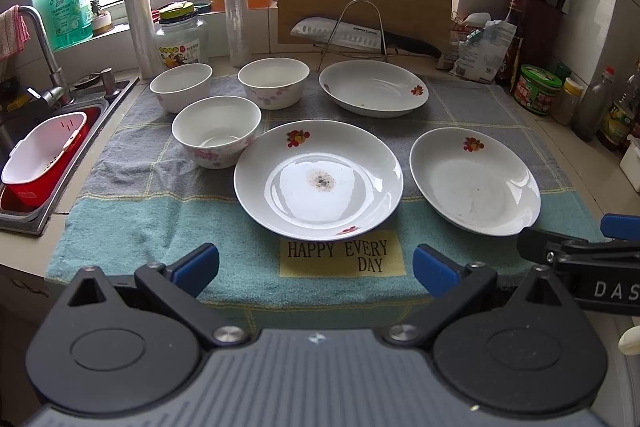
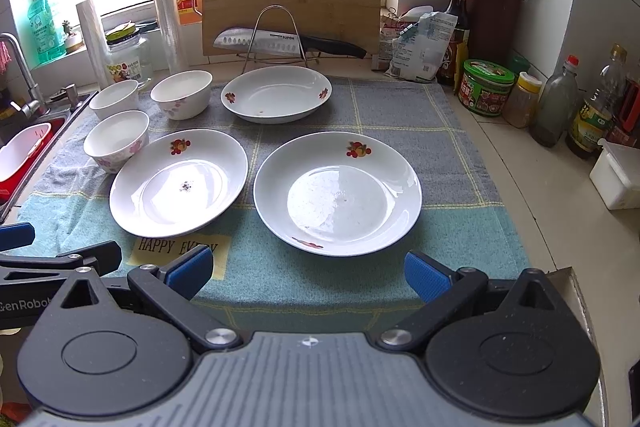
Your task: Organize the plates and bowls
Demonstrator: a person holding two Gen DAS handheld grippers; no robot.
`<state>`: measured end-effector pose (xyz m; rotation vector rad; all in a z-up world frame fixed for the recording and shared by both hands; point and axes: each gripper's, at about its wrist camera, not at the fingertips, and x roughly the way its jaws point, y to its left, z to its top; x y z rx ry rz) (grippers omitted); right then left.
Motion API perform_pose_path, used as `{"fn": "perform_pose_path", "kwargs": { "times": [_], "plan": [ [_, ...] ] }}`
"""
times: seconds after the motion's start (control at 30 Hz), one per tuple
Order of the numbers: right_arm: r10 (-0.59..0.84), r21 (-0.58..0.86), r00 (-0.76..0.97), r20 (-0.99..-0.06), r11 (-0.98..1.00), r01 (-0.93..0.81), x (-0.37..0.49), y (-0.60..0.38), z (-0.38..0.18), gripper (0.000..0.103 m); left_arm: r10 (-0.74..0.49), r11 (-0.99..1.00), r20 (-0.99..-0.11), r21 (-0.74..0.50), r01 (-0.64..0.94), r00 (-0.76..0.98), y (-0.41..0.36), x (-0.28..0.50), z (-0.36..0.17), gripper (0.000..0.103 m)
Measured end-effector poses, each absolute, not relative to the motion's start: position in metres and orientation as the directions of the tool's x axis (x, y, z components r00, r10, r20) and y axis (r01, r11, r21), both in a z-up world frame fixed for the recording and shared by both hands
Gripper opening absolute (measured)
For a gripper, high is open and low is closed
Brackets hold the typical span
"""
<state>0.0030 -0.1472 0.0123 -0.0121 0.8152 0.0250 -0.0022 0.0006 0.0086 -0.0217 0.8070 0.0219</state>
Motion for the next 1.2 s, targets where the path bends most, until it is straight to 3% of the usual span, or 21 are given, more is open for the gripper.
{"fn": "perform_pose_path", "kwargs": {
  "times": [1.2],
  "plan": [
    [0.021,-0.001,0.698,-0.716,1.0,-0.031,0.0061,-0.1438,0.0149,0.103,0.025,0.999,-0.725,-0.012,-0.048,0.688,0.0008,-0.0004,0.013,0.102]
  ]
}}
